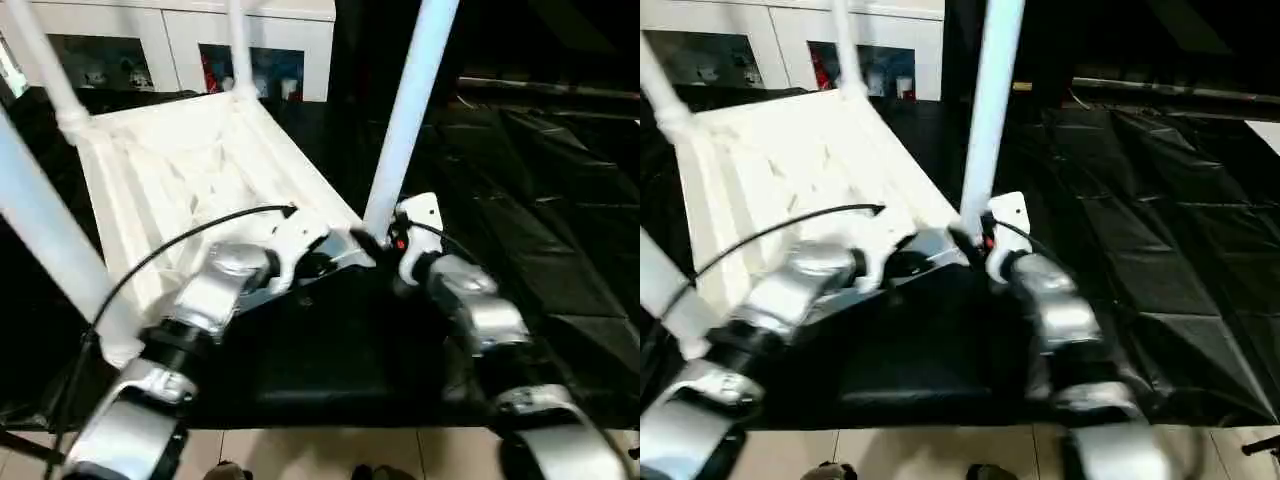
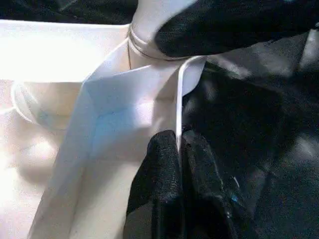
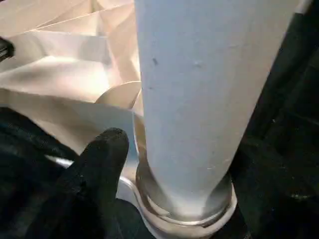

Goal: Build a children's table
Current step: Rotate leg to tighten

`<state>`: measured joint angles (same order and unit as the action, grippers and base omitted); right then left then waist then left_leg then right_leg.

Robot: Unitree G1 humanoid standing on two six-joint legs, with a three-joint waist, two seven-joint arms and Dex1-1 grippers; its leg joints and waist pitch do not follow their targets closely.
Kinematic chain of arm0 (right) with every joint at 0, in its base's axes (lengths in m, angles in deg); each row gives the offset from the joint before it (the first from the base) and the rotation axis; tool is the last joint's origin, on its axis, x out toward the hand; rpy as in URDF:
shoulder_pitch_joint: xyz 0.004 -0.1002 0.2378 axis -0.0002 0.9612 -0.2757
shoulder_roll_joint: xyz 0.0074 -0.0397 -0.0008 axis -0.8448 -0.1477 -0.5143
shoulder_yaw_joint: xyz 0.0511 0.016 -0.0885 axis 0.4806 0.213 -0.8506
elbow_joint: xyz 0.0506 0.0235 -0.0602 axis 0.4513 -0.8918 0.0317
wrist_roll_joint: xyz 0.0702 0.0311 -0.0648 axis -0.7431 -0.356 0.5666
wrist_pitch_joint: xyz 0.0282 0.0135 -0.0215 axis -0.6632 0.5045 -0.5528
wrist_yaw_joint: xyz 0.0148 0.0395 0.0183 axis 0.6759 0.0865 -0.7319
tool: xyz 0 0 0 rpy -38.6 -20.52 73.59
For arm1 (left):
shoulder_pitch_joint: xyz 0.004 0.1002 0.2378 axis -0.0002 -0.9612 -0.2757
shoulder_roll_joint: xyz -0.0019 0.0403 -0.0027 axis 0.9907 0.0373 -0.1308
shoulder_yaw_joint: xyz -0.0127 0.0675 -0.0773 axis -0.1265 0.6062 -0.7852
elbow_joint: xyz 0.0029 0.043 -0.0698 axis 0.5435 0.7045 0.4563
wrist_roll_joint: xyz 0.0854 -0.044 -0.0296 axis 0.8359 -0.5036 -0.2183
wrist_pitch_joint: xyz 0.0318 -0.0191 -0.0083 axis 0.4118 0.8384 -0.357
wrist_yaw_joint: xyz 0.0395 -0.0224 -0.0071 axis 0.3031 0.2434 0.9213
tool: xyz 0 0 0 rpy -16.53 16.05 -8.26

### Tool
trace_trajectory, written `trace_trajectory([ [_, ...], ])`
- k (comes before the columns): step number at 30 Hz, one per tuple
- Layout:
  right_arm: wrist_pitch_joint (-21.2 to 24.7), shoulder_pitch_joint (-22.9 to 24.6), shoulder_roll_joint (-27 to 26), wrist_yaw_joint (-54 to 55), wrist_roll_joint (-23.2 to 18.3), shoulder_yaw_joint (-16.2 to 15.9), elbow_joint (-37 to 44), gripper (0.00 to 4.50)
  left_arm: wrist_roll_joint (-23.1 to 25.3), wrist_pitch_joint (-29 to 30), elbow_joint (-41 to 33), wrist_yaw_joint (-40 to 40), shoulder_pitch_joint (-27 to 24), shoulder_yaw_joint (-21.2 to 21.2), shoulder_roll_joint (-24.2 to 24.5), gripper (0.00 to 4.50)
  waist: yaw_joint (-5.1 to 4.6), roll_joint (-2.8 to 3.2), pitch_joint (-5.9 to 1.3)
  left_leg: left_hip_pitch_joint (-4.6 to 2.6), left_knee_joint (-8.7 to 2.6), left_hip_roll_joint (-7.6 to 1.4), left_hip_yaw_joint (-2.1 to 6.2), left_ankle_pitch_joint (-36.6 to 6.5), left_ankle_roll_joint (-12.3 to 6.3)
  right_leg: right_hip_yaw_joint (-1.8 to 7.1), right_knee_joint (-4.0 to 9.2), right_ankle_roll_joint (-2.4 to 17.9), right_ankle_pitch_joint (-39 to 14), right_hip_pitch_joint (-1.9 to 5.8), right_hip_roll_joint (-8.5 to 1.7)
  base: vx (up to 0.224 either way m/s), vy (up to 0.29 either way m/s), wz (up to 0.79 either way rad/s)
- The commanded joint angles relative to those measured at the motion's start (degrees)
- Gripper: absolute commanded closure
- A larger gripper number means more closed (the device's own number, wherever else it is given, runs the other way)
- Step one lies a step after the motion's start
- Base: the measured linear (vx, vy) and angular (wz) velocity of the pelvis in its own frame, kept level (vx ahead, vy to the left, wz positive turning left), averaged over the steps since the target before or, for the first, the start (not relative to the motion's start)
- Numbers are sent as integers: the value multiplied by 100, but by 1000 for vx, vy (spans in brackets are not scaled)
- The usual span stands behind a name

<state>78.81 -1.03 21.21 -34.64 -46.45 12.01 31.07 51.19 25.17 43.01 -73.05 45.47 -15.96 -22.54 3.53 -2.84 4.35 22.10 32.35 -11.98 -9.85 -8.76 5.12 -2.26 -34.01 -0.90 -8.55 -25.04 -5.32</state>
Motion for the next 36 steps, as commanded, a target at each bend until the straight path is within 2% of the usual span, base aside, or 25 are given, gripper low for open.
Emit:
trace_trajectory([
  [1, 89, 107, 134, -917, -163, -337, 434, 131, -290, -220, -214, -480, -100, -12, 72, 450, 62, -64, -370, -40, -355, -35, -59, -1404, -331, 119, 391, 1049, -1614, 357, -168, 0, 0, 0],
  [2, 186, 162, 355, -1361, -268, -367, 587, 131, -458, -180, -382, -940, -171, 8, 239, 450, 57, -61, -365, -34, -354, -46, -59, -1371, -385, 121, 374, 1106, -1476, 354, -167, 0, 0, 0],
  [3, 215, 173, 404, -1466, -295, -375, 613, 131, -509, -153, -432, -1050, -190, 8, 276, 450, 58, -57, -365, -32, -348, -43, -65, -1349, -426, 125, 362, 1135, -1420, 352, -169, 0, 0, 0],
  [5, 261, 204, 544, -1742, -356, -447, 680, 131, -686, -150, -602, -1433, -257, 34, 393, 450, 59, -40, -382, -60, -340, -55, -66, -1273, -437, 124, 340, 1242, -1254, 335, -166, 0, 0, 0],
  [6, 261, 204, 544, -1742, -356, -447, 680, 131, -686, -150, -602, -1433, -257, 34, 393, 450, 60, -42, -378, -47, -339, -54, -68, -1210, -440, 124, 324, 1305, -1159, 345, -164, 0, 0, 0],
  [7, 318, 269, 704, -2057, -395, -574, 811, 131, -871, -89, -818, -1926, -338, 127, 573, 450, 61, -42, -379, -48, -338, -55, -68, -1201, -439, 123, 317, 1326, -1123, 348, -165, 0, 0, 0],
  [11, 420, 338, 754, -2338, -466, -613, 958, 131, -895, -59, -881, -2100, -358, 148, 641, 450, 144, -26, -388, -97, -311, -69, -96, -1010, -531, 138, 276, 1479, -730, 339, -164, 0, 0, 0],
  [14, 490, 362, 742, -2419, -516, -614, 1015, 131, -899, -57, -873, -2123, -351, 150, 646, 450, 178, -32, -380, -89, -324, -68, -89, -1073, -471, 132, 276, 1448, -855, 348, -169, 0, 0, 0],
  [16, 532, 380, 720, -2476, -541, -640, 1041, 158, -889, -58, -864, -2167, -347, 144, 638, 450, 181, -47, -379, -86, -330, -64, -82, -1130, -397, 133, 285, 1385, -1004, 355, -176, 0, 0, 0],
  [19, 597, 395, 743, -2554, -544, -710, 1049, 168, -887, -46, -879, -2155, -349, 136, 639, 450, 186, -60, -379, -83, -326, -58, -83, -1122, -366, 137, 287, 1347, -1052, 356, -182, 0, 0, 0],
  [20, 597, 399, 745, -2558, -537, -716, 1046, 197, -872, -49, -868, -2132, -346, 130, 638, 450, 189, -54, -381, -83, -323, -57, -82, -1100, -368, 137, 283, 1342, -1027, 356, -182, 0, 0, 0],
  [21, 600, 402, 745, -2557, -536, -718, 1044, 205, -855, -54, -854, -2116, -340, 123, 638, 450, 190, -55, -384, -82, -319, -55, -83, -1075, -371, 136, 280, 1345, -996, 358, -182, 0, 0, 0],
  [29, 560, 477, 629, -2224, -513, -595, 959, 241, -744, -153, -678, -1887, -284, 17, 579, 450, 200, -58, -373, -81, -322, -53, -81, -1102, -353, 134, 291, 1300, -1098, 353, -181, 0, 0, 0],
  [31, 450, 434, 426, -1684, -427, -445, 700, 246, -672, -166, -525, -1540, -214, -83, 469, 450, 195, -60, -373, -81, -326, -51, -79, -1130, -321, 134, 297, 1276, -1163, 348, -179, 0, 0, 0],
  [34, 296, 346, 168, -858, -217, -313, 295, 249, -540, -208, -310, -1082, -111, -158, 319, 450, 158, -56, -361, -67, -347, -39, -65, -1334, -143, 134, 332, 1154, -1578, 339, -199, 0, 0, 0],
  [35, 263, 280, -103, -187, -139, -190, 22, 249, -382, -200, -55, -477, 22, -233, 113, 450, 145, -50, -347, -62, -358, -30, -56, -1396, -88, 131, 350, 1077, -1718, 342, -189, 0, 0, 0],
  [36, 268, 260, -197, 15, -135, -143, -53, 250, -333, -195, 29, -270, 65, -262, 42, 450, 122, -26, -338, -89, -360, -31, -64, -1487, -54, 143, 373, 1053, -1797, 300, -180, 0, 0, 0],
])
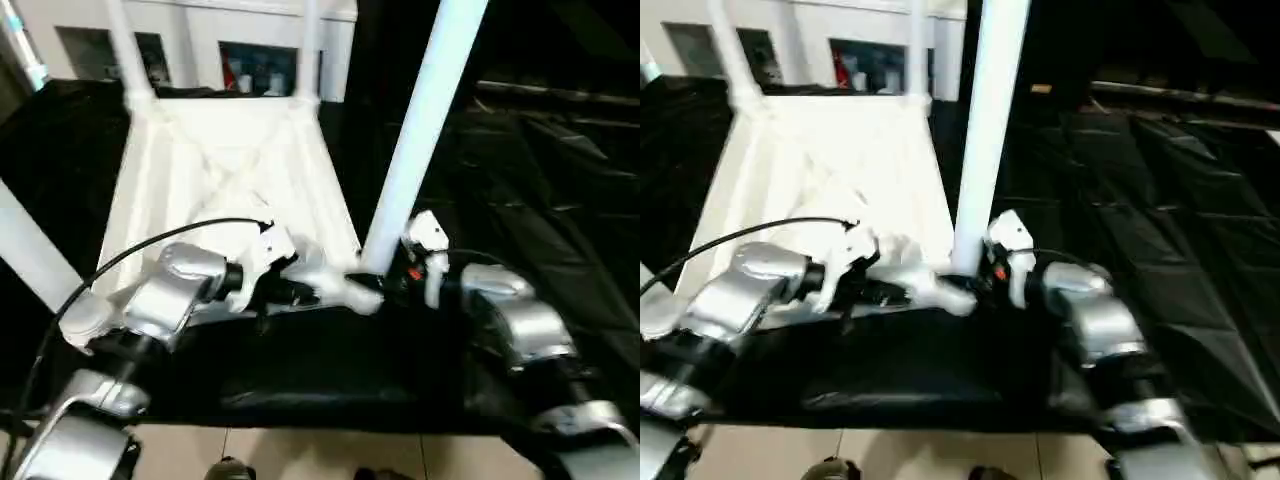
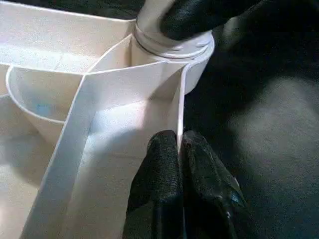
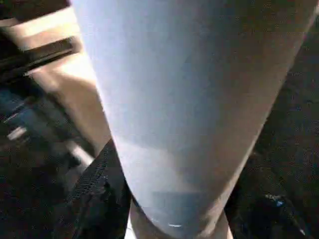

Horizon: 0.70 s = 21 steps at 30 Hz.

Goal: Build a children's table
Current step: Rotate leg to tighten

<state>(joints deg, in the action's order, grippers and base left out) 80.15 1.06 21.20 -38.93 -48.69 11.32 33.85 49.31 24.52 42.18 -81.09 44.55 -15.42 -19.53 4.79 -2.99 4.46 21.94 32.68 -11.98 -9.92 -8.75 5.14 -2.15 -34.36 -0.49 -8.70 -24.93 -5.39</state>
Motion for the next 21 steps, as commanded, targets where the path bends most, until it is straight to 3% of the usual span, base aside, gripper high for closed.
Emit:
trace_trajectory([
  [1, 134, 51, -196, 444, 90, -73, -332, 251, -144, -130, 112, 534, 157, -316, -259, 450, -7, -22, -349, -70, -393, -23, -53, -1542, -35, 129, 417, 983, -1877, 297, -179, 0, 0, 0],
  [2, 209, -93, -521, 1339, 59, 194, -646, 252, -27, -12, 409, 1366, 339, -484, -546, 450, 0, -25, -360, -74, -388, -18, -58, -1530, -25, 133, 419, 951, -1897, 301, -180, 0, 0, 0],
  [4, 273, -225, -746, 2063, 51, 398, -914, 253, 32, 58, 552, 1834, 447, -549, -754, 450, -3, -29, -371, -81, -391, -11, -49, -1543, 17, 128, 424, 925, -1968, 304, -179, 0, 0, 0],
  [7, 239, -426, -990, 2919, 135, 557, -1304, 253, 107, -7, 664, 2143, 551, -480, -1014, 450, -14, 19, -378, -74, -392, -6, -46, -1474, 53, 124, 401, 920, -1669, 292, -151, 0, 0, 0],
  [11, -73, -500, -1118, 2855, 223, 543, -1344, 253, 206, -240, 775, 2093, 614, -336, -1109, 450, 1, 5, -398, -60, -366, -1, -62, -1317, -101, 122, 357, 987, -1077, 325, -136, 0, 0, 0],
  [12, -97, -494, -1124, 2760, 198, 548, -1315, 219, 206, -288, 798, 2064, 619, -326, -1103, 450, 1, 0, -393, -50, -367, 1, -66, -1248, -161, 118, 352, 1029, -945, 333, -129, 0, 0, 0],
  [13, -127, -490, -1127, 2672, 158, 563, -1289, 219, 206, -372, 816, 2012, 618, -305, -1088, 450, 3, 1, -388, -51, -369, 1, -66, -1241, -180, 116, 351, 1042, -930, 337, -128, 0, 0, 0],
  [14, -177, -507, -1135, 2659, 133, 595, -1302, 185, 208, -470, 854, 1966, 621, -290, -1081, 450, 3, -7, -375, -48, -373, 5, -71, -1300, -212, 117, 374, 1036, -1029, 334, -132, 0, 0, 0],
  [18, -393, -594, -1108, 2764, 108, 689, -1395, 163, 199, -664, 911, 1851, 607, -258, -1043, 450, -6, -8, -359, -62, -407, -15, -54, -1623, -138, 115, 428, 924, -1624, 310, -155, 0, 0, 0],
  [21, -547, -516, -987, 2600, 85, 691, -1167, 150, 189, -725, 883, 1766, 577, -265, -1023, 450, -7, -26, -361, -59, -411, -22, -50, -1668, -121, 115, 435, 873, -1722, 307, -159, 0, 0, 0],
])
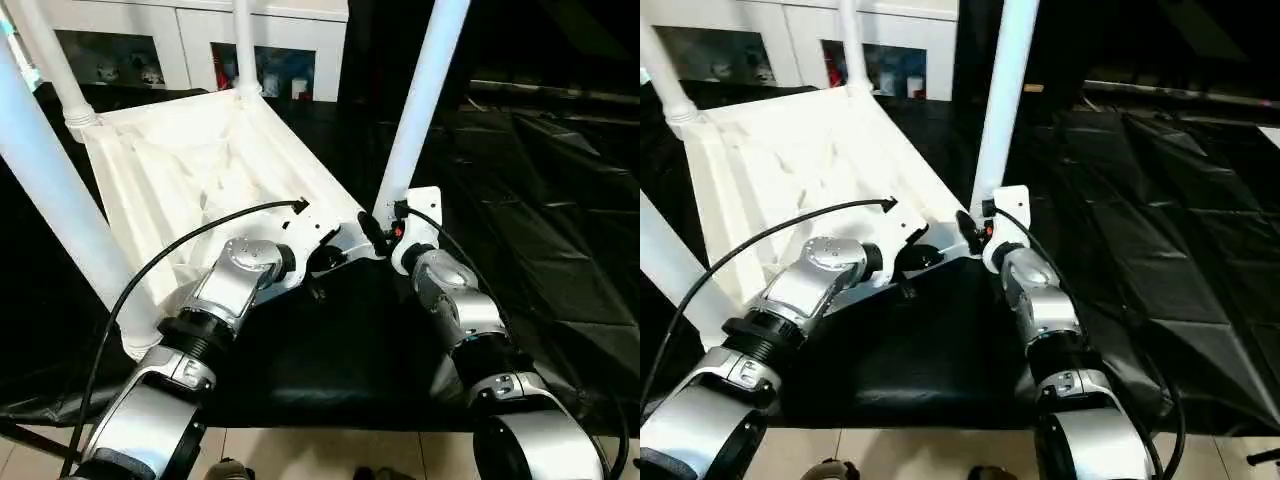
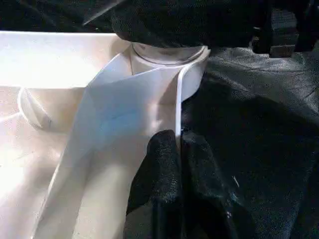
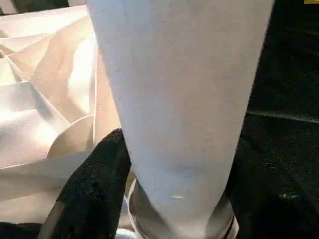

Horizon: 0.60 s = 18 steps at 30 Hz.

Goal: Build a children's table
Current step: Rotate leg to tighten

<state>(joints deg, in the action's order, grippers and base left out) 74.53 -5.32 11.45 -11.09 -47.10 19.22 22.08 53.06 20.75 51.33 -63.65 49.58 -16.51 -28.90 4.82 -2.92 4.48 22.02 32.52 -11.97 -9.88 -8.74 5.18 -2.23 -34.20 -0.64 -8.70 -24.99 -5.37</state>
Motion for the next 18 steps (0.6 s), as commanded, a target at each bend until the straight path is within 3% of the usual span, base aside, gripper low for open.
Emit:
trace_trajectory([
  [1, -12, 194, 62, -276, -82, -108, 187, 150, -186, -387, -42, -6, 65, -156, -77, 450, -7, -35, -362, -61, -392, -20, -56, -1647, -135, 124, 418, 884, -1702, 315, -162, 0, 0, 0],
  [5, 164, 776, 534, -1067, -112, -289, 1282, 150, -185, -757, -26, -42, -1, -157, -65, 450, 63, -63, -377, -49, -356, -24, -68, -1241, -318, 125, 381, 912, -1117, 351, -144, 0, 0, 0],
  [6, 195, 856, 599, -1176, -106, -341, 1404, 150, -186, -798, -27, -37, -12, -158, -65, 450, 51, -69, -381, -17, -354, -19, -62, -1146, -390, 122, 352, 961, -950, 373, -144, 0, 0, 0],
  [8, 319, 1193, 878, -1585, -89, -559, 1887, 150, -211, -958, -60, 59, -72, -209, -91, 450, 65, -40, -389, -26, -336, -21, -62, -1020, -467, 116, 336, 1046, -721, 376, -138, 0, 0, 0],
  [10, 400, 1457, 1087, -1859, -101, -679, 2247, 150, -308, -961, -149, 64, -135, -290, -126, 450, 66, -64, -394, -18, -327, -18, -69, -989, -541, 112, 330, 1103, -620, 390, -137, 0, 0, 0],
  [11, 423, 1555, 1157, -1948, -112, -709, 2379, 141, -360, -922, -206, 25, -166, -317, -136, 394, 80, -27, -392, -25, -320, -24, -69, -995, -554, 115, 335, 1148, -596, 382, -148, 0, 0, 0],
  [13, 508, 1675, 1236, -2030, -180, -694, 2569, 141, -445, -828, -363, -33, -236, -359, -144, 399, 78, -42, -389, -20, -328, -35, -65, -1059, -542, 112, 340, 1212, -658, 393, -163, 0, 0, 0],
  [14, 760, 1901, 1346, -2144, -357, -620, 2995, 141, -695, -530, -891, -314, -494, -396, -113, 399, 81, 39, -378, -32, -339, -44, -57, -1166, -506, 113, 348, 1268, -787, 361, -166, 0, 0, 0],
  [15, 851, 1960, 1368, -2173, -414, -596, 3118, 141, -769, -433, -1070, -415, -585, -392, -93, 394, 90, -3, -363, -40, -351, -72, -59, -1248, -477, 119, 352, 1314, -809, 386, -164, 0, 0, 0],
  [16, 906, 1991, 1377, -2187, -445, -584, 3186, 141, -811, -376, -1178, -482, -640, -382, -77, 376, 83, -7, -355, -35, -355, -73, -62, -1285, -480, 122, 354, 1317, -842, 373, -156, 0, 0, 0],
  [17, 990, 2055, 1393, -2286, -529, -627, 3336, 141, -925, -228, -1483, -617, -803, -370, -14, 350, 69, 32, -342, -38, -370, -62, -60, -1398, -459, 118, 365, 1284, -1012, 357, -149, 0, 0, 0],
  [18, 1089, 2143, 1409, -2412, -625, -708, 3540, 141, -1060, -57, -1878, -750, -1028, -358, 84, 355, 45, 23, -310, -21, -395, -66, -54, -1584, -393, 118, 405, 1183, -1320, 352, -154, 0, 0, 0],
])
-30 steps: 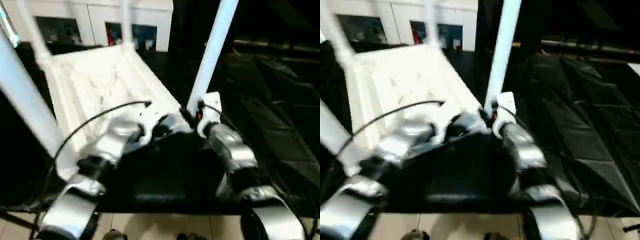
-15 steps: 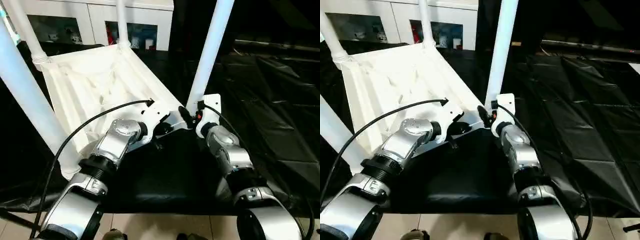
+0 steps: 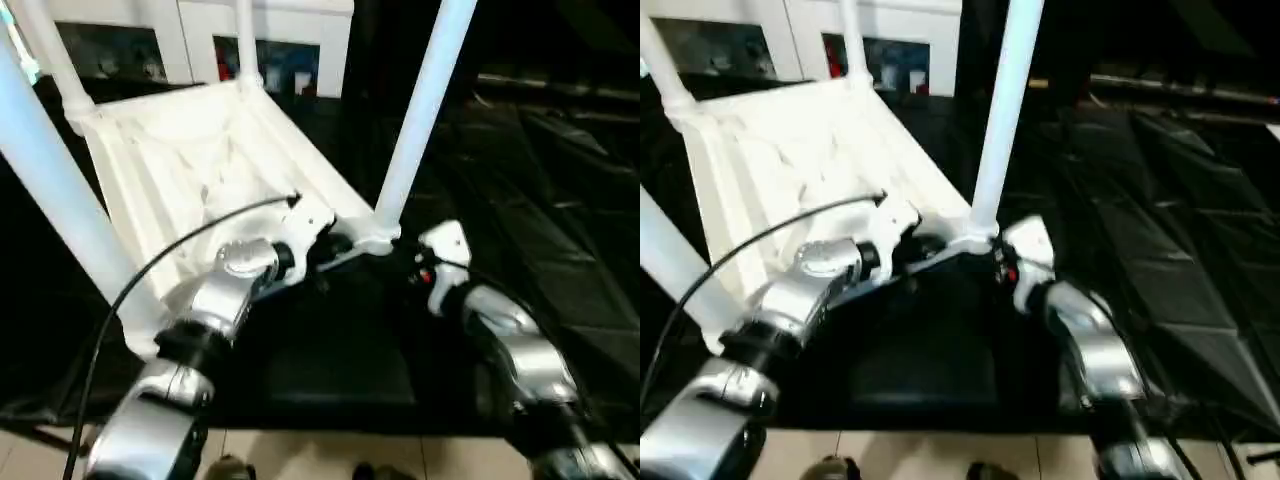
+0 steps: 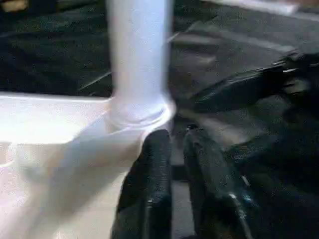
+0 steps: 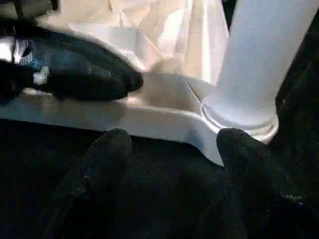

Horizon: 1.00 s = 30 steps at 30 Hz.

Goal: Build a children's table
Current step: Rotate leg to tighten

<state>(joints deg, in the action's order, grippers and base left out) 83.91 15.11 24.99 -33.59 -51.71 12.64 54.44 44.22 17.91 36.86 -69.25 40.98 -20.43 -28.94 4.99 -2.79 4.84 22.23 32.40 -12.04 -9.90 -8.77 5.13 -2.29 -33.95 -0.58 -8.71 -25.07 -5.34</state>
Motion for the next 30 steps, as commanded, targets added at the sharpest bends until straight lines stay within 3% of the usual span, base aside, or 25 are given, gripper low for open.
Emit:
trace_trajectory([
  [1, 199, 149, 59, -235, -216, -103, 416, 141, -253, 335, -682, -261, -315, 42, 154, 359, 24, 3, -351, -43, -387, -65, -47, -1640, -357, 127, 380, 1141, -1415, 371, -165, 0, 0, 0],
  [3, 220, 186, -4, -179, -209, -134, 499, 141, -403, 519, -1148, -367, -600, 55, 285, 349, 17, 42, -326, -60, -404, -79, -38, -1809, -279, 136, 411, 1021, -1721, 326, -167, 0, 0, 0],
  [5, 177, 136, -132, -28, -163, -115, 415, 141, -602, 761, -1741, -443, -970, 57, 466, 311, -18, 46, -309, -58, -429, -80, -34, -1916, -152, 140, 417, 948, -1874, 294, -151, 0, 0, 0],
  [7, 165, 103, -191, 29, -153, -106, 363, 141, -722, 911, -2086, -481, -1192, 58, 589, 313, -28, 54, -291, -75, -441, -90, -32, -2004, -95, 146, 420, 910, -1965, 267, -135, 0, 0, 0],
  [8, 229, 67, -250, 99, -161, -109, 364, 141, -884, 1194, -2697, -519, -1592, 0, 785, 298, -34, 47, -257, -69, -451, -84, -41, -2023, -66, 151, 428, 877, -1965, 249, -115, 0, 0, 0],
  [9, 247, 52, -259, 109, -161, -112, 359, 141, -922, 1266, -2835, -529, -1687, -27, 832, 277, -25, 71, -269, -70, -454, -95, -25, -2018, -39, 151, 402, 895, -1914, 263, -131, 0, 0, 0],
  [10, 280, -67, -306, 155, -143, -118, 256, 141, -1095, 1512, -3389, -591, -2096, -160, 1044, 265, -37, 47, -222, -60, -465, -81, -44, -2038, -43, 154, 421, 840, -1968, 236, -105, 0, 0, 0],
  [11, 312, -152, -325, 184, -136, -120, 197, 141, -1238, 1710, -3808, -624, -2384, -255, 1203, 265, -72, 52, -222, -44, -483, -89, -36, -2001, -17, 156, 401, 863, -1878, 258, -108, 0, 0, 0],
  [13, 299, -300, -350, 182, -136, -112, 54, 141, -1389, 1823, -4095, -721, -2634, -348, 1377, 253, -100, 62, -176, -74, -480, -72, -57, -2105, -8, 165, 434, 793, -1981, 205, -74, 0, 0, 0],
  [15, 264, -471, -367, 150, -134, -111, -104, 141, -1559, 1931, -4428, -812, -2935, -465, 1585, 228, -116, 37, -144, -64, -497, -59, -47, -2166, 4, 161, 443, 737, -2137, 206, -78, 0, 0, 0],
  [16, 259, -490, -367, 147, -130, -112, -123, 141, -1576, 1941, -4458, -823, -2966, -477, 1610, 228, -114, 58, -133, -84, -495, -64, -48, -2170, 27, 169, 440, 719, -2122, 190, -72, 0, 0, 0],
  [17, 173, -787, -362, 77, -86, -128, -437, 141, -1811, 2135, -4898, -1028, -3452, -697, 2016, 223, -123, 34, -114, -68, -487, -63, -44, -2129, 35, 171, 411, 731, -2043, 192, -79, 0, 0, 0],
  [18, 136, -929, -359, 45, -69, -130, -592, 141, -1929, 2276, -5106, -1119, -3687, -820, 2226, 223, -140, 51, -109, -55, -498, -63, -32, -2043, 56, 164, 383, 772, -1956, 204, -86, 0, 0, 0],
  [19, 98, -1037, -356, 32, -53, -124, -719, 141, -2006, 2357, -5226, -1201, -3859, -934, 2372, 208, -186, 20, -76, -32, -507, -55, -39, -2017, 47, 166, 387, 779, -1906, 196, -75, 0, 0, 0],
  [20, -3, -1259, -344, 23, -23, -100, -1000, 141, -2174, 2494, -5422, -1374, -4220, -1228, 2644, 208, -222, 28, -77, -48, -499, -49, -46, -1937, 32, 167, 377, 806, -1792, 204, -65, 0, 0, 0],
  [25, -229, -1718, -318, 61, -22, 37, -1686, 141, -2452, 2694, -5664, -1689, -4847, -1778, 3116, 179, -270, 40, -5, -83, -486, -53, -68, -1848, -15, 186, 365, 954, -1583, 178, -55, 0, 0, 0],
  [26, -341, -1916, -301, 169, -18, 140, -2010, 141, -2516, 2696, -5676, -1764, -5057, -2018, 3243, 153, -270, 31, 0, -88, -482, -54, -75, -1850, -13, 188, 364, 974, -1598, 180, -66, 0, 0, 0],
  [30, -748, -2465, -248, 799, 8, 507, -3008, 141, -2639, 2628, -5600, -1890, -5580, -2717, 3522, 127, -284, 34, 27, -98, -472, -47, -88, -1820, -4, 192, 364, 1008, -1630, 179, -65, 0, 0, 0],
])
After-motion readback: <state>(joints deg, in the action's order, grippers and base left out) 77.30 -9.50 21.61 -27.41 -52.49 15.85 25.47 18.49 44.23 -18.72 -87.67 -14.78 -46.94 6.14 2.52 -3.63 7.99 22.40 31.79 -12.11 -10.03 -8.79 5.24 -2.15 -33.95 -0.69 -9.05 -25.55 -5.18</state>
